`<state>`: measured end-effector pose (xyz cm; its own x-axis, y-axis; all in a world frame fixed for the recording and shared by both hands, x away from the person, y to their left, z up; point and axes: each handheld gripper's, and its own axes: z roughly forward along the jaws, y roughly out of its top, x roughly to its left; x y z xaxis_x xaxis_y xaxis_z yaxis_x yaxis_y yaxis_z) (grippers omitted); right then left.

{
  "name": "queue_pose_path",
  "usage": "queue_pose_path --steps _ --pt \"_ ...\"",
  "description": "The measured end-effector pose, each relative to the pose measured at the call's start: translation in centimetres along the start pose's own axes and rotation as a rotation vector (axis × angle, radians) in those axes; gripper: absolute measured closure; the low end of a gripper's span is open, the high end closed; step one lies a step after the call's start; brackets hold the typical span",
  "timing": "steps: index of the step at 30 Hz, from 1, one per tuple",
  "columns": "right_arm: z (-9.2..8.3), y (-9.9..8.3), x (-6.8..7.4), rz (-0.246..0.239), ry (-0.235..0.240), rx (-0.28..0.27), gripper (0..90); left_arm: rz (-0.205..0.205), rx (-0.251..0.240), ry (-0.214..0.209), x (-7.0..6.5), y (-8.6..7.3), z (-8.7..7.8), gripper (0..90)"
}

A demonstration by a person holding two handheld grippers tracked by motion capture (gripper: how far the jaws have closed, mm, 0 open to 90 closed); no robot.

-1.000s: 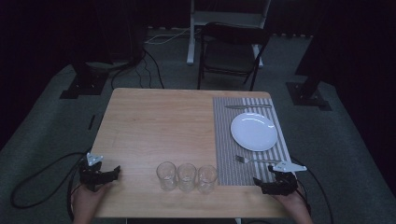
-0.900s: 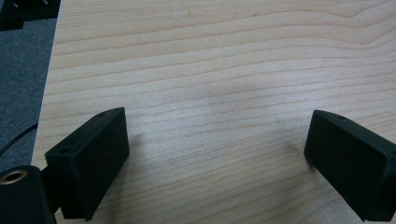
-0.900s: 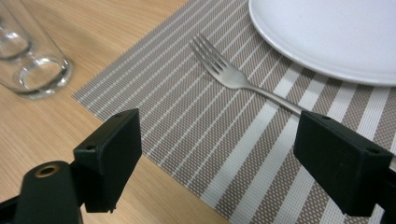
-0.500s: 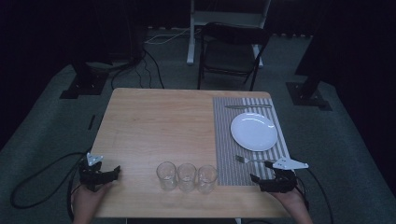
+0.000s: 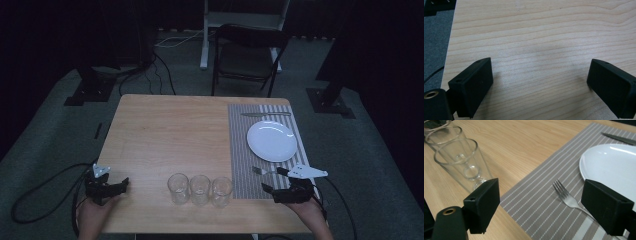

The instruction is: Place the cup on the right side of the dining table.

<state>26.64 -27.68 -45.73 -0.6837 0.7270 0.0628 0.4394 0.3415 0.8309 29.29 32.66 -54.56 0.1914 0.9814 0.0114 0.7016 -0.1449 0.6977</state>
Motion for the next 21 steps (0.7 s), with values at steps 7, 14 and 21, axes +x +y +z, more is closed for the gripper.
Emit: queue_pose_path --steps 7,14,21 --pt "0.2 1.4 0.7 -0.024 0.025 -0.018 15.1 0.000 0.000 0.000 0.0 0.0 0.0 7.0" --pt "0.9 2.8 1.5 -0.053 0.063 -0.038 16.5 0.000 0.001 0.000 0.0 0.0 0.0 7.0" --pt "2.1 4.0 2.7 -0.084 0.112 -0.031 16.5 0.000 0.001 0.000 0.0 0.0 0.0 7.0"
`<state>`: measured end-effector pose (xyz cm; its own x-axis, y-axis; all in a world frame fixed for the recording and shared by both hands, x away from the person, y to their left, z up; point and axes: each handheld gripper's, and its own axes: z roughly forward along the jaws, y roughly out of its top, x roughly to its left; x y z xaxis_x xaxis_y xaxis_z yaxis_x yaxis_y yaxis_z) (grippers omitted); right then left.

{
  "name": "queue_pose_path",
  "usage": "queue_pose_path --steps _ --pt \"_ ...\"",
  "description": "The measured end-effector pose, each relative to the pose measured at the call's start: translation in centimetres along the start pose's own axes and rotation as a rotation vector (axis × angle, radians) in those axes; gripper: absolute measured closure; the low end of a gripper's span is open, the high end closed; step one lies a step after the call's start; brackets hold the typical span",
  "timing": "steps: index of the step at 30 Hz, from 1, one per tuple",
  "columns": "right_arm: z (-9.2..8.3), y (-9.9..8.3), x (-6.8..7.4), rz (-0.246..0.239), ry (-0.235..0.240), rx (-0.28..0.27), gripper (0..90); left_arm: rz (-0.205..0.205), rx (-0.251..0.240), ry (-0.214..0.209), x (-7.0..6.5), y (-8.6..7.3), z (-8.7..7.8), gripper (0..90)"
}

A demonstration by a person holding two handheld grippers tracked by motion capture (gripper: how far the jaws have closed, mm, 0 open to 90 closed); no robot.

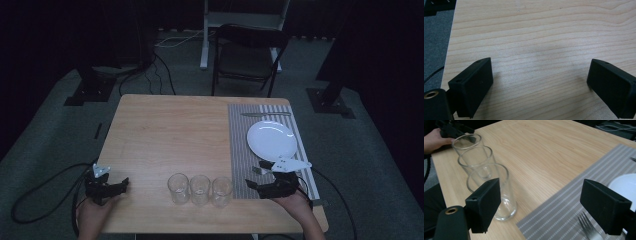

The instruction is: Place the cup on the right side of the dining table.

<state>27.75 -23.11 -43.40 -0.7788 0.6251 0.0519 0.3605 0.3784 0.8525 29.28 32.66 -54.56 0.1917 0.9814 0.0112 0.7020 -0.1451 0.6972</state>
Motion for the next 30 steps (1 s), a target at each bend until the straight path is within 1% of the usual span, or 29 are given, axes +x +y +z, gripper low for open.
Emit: queue_pose_path --steps 5,13,18,21,23,25,30 --pt "0.9 0.8 0.6 -0.014 0.039 0.000 16.5 0.002 0.001 0.000 0.0 0.0 0.0 7.0" --pt "2.4 2.0 1.6 -0.040 0.079 0.007 16.5 0.002 0.001 0.000 0.0 0.0 0.0 7.0" --pt "3.3 2.6 2.3 -0.050 0.115 0.007 16.5 0.002 0.001 0.000 0.0 0.0 0.0 7.0" --pt "3.7 2.9 2.6 -0.066 0.118 0.012 16.5 0.002 0.001 0.000 0.0 0.0 0.0 7.0" --pt "4.3 3.3 3.1 -0.083 0.135 0.016 16.5 0.002 0.001 0.000 0.0 0.0 0.0 7.0" --pt "4.8 3.6 3.4 -0.081 0.156 0.016 16.5 0.002 0.001 0.000 0.0 0.0 0.0 7.0" --pt "6.0 4.2 4.2 -0.100 0.175 0.026 16.5 0.002 -0.001 0.001 0.0 0.0 0.0 7.0"
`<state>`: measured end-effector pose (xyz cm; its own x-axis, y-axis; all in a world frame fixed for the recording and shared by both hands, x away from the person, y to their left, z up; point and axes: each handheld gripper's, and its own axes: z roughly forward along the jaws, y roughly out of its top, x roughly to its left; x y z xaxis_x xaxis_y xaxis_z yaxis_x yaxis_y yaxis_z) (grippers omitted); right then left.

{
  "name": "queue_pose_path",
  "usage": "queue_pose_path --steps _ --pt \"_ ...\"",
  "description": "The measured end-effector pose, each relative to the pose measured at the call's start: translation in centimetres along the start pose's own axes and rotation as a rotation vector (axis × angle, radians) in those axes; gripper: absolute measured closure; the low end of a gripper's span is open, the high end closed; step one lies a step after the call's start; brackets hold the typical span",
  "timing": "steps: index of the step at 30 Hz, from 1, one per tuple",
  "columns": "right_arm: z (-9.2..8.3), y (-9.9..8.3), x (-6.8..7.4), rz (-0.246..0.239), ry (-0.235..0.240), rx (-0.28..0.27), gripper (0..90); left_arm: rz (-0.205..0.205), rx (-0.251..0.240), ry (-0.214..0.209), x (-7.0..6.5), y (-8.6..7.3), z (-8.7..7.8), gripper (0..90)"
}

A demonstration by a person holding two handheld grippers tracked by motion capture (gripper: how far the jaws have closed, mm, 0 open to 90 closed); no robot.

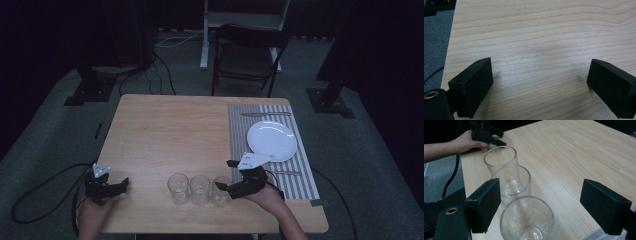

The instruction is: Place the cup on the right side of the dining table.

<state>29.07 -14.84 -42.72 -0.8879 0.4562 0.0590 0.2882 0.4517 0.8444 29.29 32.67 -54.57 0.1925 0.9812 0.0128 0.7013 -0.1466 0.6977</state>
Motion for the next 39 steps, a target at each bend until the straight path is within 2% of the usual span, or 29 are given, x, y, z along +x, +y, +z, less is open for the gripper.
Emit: queue_pose_path --steps 21,27,29,34,39 --pt "5.5 3.5 2.2 -0.051 0.115 0.063 16.5 0.000 0.000 0.000 0.0 0.0 0.0 6.9" --pt "6.8 4.1 2.8 -0.063 0.146 0.099 16.5 0.000 0.000 -0.001 0.0 0.0 0.0 7.0" --pt "7.5 4.4 3.0 -0.065 0.163 0.126 16.5 0.000 0.002 -0.001 0.0 0.0 0.0 7.0" --pt "8.3 5.2 3.5 -0.089 0.166 0.151 16.5 0.000 0.001 -0.001 0.0 0.0 0.0 7.0" --pt "9.4 6.0 3.9 -0.121 0.179 0.203 16.5 0.000 0.001 -0.001 0.0 0.0 0.0 7.0"
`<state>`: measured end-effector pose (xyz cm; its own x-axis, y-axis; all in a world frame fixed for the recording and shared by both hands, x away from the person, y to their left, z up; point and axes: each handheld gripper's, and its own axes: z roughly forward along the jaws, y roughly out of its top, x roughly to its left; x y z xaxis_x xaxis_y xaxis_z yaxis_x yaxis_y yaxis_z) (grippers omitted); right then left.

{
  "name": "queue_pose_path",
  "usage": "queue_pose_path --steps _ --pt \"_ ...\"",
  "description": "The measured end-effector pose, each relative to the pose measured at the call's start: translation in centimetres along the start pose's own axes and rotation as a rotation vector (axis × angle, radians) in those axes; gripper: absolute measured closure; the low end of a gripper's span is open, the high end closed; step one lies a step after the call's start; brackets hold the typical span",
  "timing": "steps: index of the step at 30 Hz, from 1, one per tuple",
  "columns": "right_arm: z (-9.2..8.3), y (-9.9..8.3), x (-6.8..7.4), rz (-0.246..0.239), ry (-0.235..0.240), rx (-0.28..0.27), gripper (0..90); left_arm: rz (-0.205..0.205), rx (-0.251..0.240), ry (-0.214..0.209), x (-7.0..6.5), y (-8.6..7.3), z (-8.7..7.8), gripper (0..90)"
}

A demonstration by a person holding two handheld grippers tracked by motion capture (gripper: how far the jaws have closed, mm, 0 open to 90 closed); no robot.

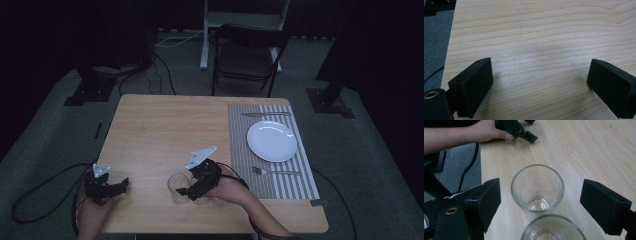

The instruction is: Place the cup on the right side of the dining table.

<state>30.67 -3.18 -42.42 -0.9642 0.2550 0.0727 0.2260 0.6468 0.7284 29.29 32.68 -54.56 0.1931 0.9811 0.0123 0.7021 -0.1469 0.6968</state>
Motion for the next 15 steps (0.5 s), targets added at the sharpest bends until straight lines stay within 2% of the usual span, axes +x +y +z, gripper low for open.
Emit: queue_pose_path --steps 8,15 --pt "1.8 0.9 0.1 -0.023 0.012 0.087 16.5 0.000 0.000 0.000 0.0 0.0 0.0 7.0" --pt "2.7 1.2 0.2 -0.033 0.002 0.129 16.5 0.000 0.000 0.000 0.0 0.0 0.0 6.9"
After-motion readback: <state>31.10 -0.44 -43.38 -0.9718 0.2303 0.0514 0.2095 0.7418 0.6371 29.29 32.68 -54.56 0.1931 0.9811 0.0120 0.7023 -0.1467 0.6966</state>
